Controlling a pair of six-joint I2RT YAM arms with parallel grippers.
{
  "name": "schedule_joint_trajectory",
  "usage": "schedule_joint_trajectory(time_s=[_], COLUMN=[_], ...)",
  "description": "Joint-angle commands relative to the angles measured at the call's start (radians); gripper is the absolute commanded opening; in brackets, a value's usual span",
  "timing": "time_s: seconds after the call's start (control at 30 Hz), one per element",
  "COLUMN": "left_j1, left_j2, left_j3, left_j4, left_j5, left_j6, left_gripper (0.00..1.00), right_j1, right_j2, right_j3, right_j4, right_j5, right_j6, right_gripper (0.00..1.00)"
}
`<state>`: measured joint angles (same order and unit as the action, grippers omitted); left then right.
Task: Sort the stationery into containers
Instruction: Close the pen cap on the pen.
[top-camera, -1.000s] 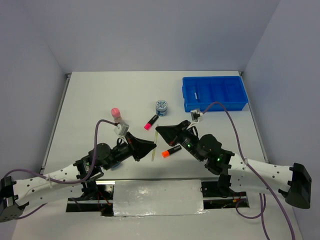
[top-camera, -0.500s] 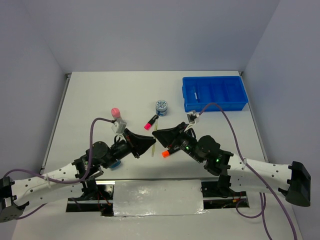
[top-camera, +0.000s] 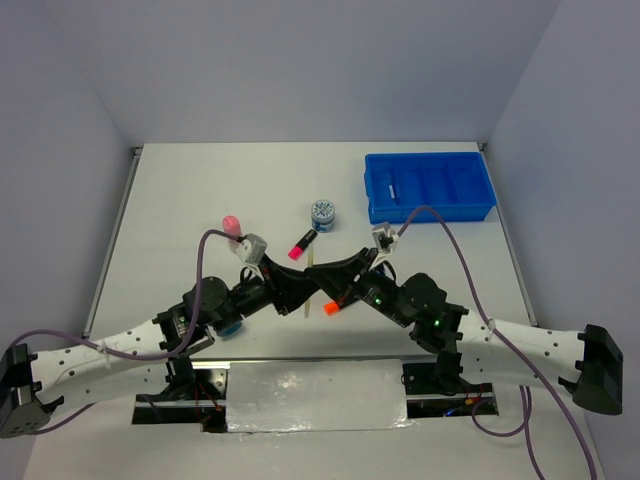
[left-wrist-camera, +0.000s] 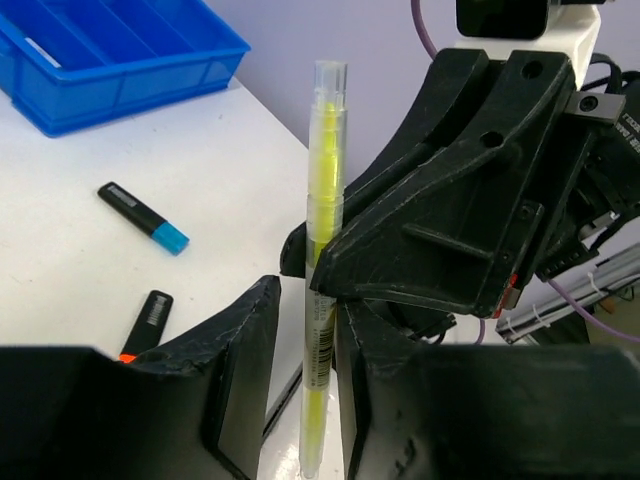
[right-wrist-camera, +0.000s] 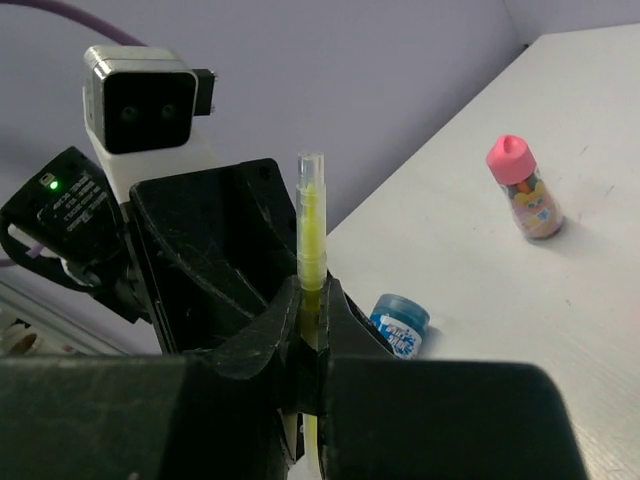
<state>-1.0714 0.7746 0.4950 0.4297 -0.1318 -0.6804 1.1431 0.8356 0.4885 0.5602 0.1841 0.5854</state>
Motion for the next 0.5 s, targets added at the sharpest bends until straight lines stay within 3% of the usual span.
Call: schedule_joint_trajectory(time_s=[0.0, 0.03, 0.07, 0.1, 0.13, 0.2, 0.23, 0.3, 0.33, 0.4, 0.47], left_j1=[-0.001, -0.001, -0.001, -0.001, -0.001, -0.001, -0.001, -0.001, -0.001, -0.001, -0.001], left_j2=[0.011, 0.015, 0.017, 0.018, 0.022, 0.022, 0.015, 0.006, -0.001, -0.011, -0.015], left_j3=[0.039, 0.037, 0.037, 0.040, 0.045, 0.047, 0.048, 0.047, 0.045, 0.047, 0.047], left_j4=[0.064, 0.066, 0.067, 0.069, 0.063, 0.060, 0.060, 0.061, 0.058, 0.049, 0.041], left_j5=[0.049, 0.060, 0.066, 0.072, 0.078, 0.089, 0.093, 0.110, 0.116, 0.124, 0.150], left_j6=[0.030, 0.031, 0.033, 0.033, 0.036, 0.042, 0.050, 0.065, 0.071, 0.093, 0.108], left_gripper=[0.40, 0.38, 0.28, 0.07, 0.02, 0.00, 0.00, 0.00, 0.00, 0.00, 0.00], right_j1=[0.006, 0.007, 0.007, 0.007, 0.007, 0.006, 0.006, 0.006, 0.007, 0.007, 0.007], right_j2=[-0.030, -0.032, -0.032, -0.035, -0.036, -0.039, -0.041, -0.052, -0.058, -0.084, -0.115], right_j3=[0.001, 0.002, 0.002, 0.005, 0.005, -0.001, -0.002, -0.002, -0.001, 0.010, 0.021], right_j4=[0.099, 0.099, 0.099, 0.093, 0.092, 0.095, 0.095, 0.089, 0.078, 0.034, 0.011], right_j5=[-0.066, -0.072, -0.075, -0.069, -0.072, -0.078, -0.081, -0.083, -0.074, -0.036, -0.029], right_j6=[-0.055, -0.059, -0.059, -0.059, -0.064, -0.067, -0.071, -0.081, -0.088, -0.097, -0.114], right_gripper=[0.00, 0.00, 0.00, 0.00, 0.00, 0.05, 0.20, 0.34, 0.47, 0.58, 0.61])
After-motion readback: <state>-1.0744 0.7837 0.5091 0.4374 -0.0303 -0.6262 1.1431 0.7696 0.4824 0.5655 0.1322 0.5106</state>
